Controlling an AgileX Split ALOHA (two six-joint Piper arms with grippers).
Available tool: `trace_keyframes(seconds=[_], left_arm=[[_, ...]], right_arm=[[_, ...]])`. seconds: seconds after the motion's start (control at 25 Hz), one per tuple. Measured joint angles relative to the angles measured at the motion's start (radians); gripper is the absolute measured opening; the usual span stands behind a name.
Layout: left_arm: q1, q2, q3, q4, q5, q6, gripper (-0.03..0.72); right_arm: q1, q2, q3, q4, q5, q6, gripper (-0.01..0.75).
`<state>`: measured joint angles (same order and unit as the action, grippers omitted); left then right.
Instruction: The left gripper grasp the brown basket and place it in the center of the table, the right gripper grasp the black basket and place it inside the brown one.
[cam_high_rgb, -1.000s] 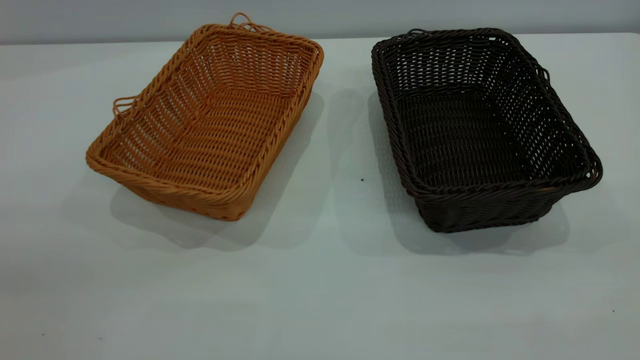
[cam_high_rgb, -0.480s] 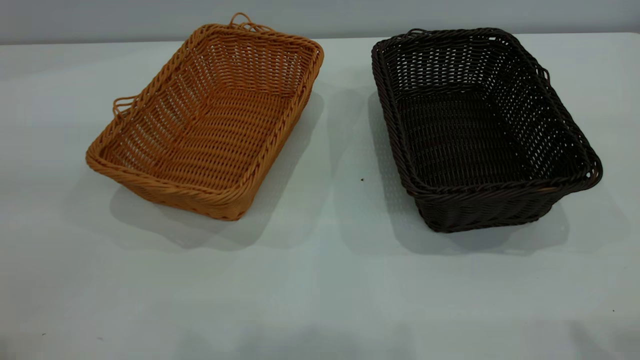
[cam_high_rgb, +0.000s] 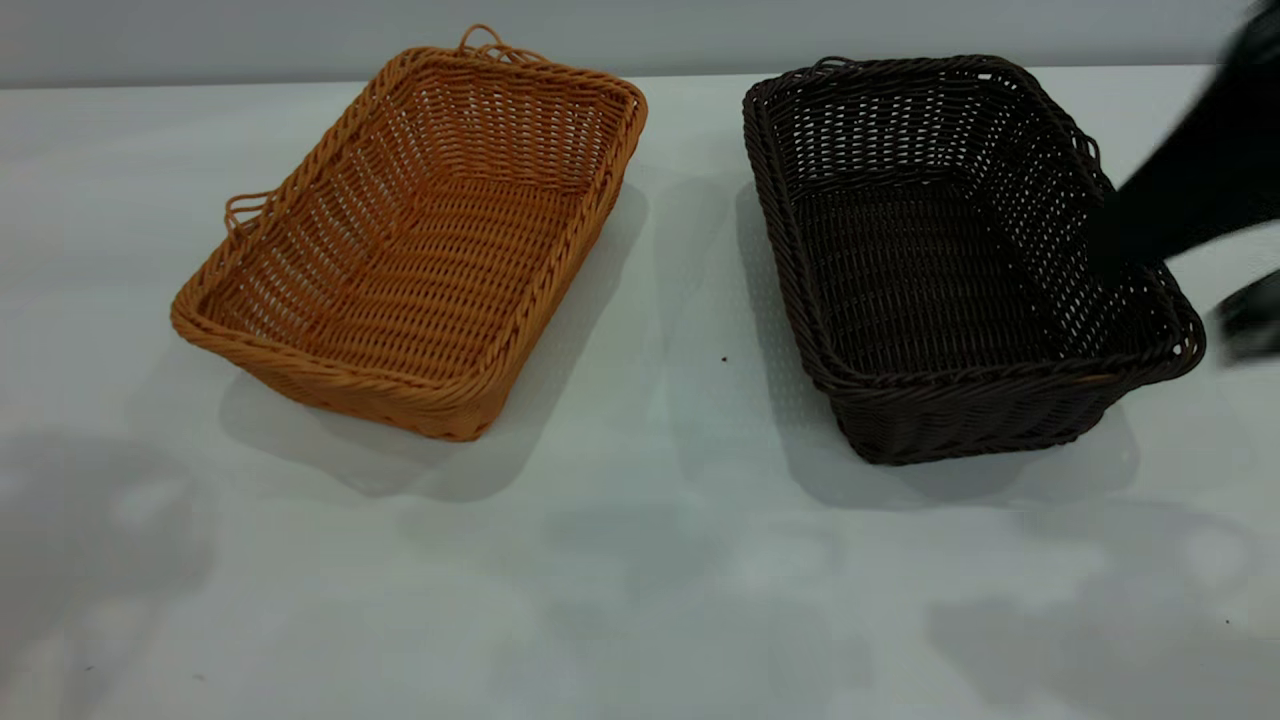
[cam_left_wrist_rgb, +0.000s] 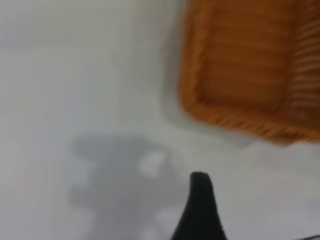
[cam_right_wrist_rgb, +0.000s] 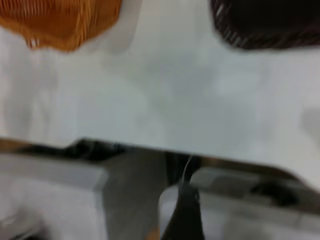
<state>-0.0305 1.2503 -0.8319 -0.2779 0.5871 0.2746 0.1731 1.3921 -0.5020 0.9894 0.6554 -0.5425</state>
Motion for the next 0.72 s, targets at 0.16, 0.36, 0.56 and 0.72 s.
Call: trace_keyframes(seconds=[0.16, 0.36, 0.56, 0.72], left_arm=[[0.000, 0.092, -0.031, -0.121, -0.032, 0.114, 0.530], [0.000, 0.176, -0.035, -0.207, -0.029, 0.216, 0.530], [0.000, 0.187, -0.035, -0.219, -0.029, 0.238, 0.530], [0.000, 0.187, -0.035, -0.220, -0.029, 0.240, 0.531]], right_arm=[[0.117, 0.157, -0.007, 0.150, -0.100, 0.001, 0.586], [0.136, 0.340, -0.070, 0.404, -0.165, -0.016, 0.586], [0.136, 0.512, -0.119, 0.734, -0.207, -0.048, 0.586], [0.136, 0.624, -0.174, 0.787, -0.218, -0.005, 0.569]])
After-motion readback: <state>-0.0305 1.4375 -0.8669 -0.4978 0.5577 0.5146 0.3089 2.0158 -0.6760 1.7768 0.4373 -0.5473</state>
